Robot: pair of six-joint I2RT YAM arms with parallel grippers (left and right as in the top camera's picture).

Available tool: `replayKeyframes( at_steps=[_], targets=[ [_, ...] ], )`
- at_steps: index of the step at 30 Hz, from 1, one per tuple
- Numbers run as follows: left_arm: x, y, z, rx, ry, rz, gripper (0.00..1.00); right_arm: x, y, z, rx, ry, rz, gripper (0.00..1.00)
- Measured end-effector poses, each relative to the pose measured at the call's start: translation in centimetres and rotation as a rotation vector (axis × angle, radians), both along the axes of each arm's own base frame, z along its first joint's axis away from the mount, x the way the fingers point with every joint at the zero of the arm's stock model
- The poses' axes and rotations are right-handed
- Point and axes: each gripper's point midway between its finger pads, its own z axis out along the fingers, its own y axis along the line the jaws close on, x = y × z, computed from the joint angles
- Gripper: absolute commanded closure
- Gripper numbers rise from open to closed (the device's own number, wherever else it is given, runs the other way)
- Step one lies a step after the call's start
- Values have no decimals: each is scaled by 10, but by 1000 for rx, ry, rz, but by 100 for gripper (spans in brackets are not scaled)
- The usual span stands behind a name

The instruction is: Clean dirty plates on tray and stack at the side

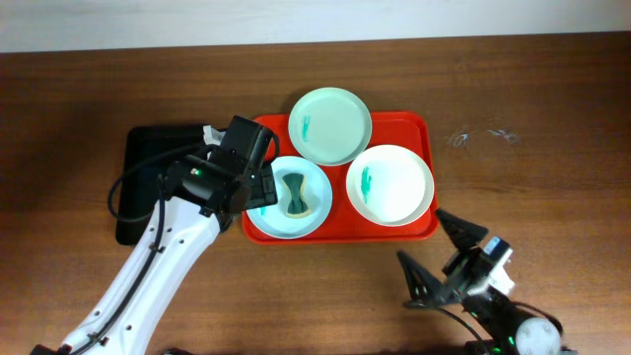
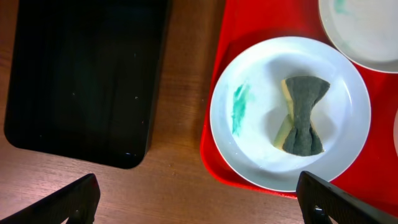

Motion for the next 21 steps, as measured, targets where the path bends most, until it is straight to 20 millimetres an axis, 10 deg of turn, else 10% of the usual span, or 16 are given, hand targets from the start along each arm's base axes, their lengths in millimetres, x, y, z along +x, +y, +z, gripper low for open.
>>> replayKeyframes(
  at_steps=[4, 7, 14, 19, 21],
  targets=[
    [-1, -1, -1, -4, 5, -2, 1, -62, -1, 83, 109, -356, 85, 2],
    [-1, -2, -1, -9, 8, -4, 1, -49, -12, 103, 186, -227, 35, 1],
    [-2, -4, -2, -20, 13, -8, 1, -3, -39, 82, -80, 490, -282, 2],
    [-2, -4, -2, -21, 12, -8, 1, 27, -24, 76, -229, 799, -176, 2],
    [-2, -4, -2, -21, 13, -8, 1, 48, -12, 70, -238, 858, -84, 27]
  ],
)
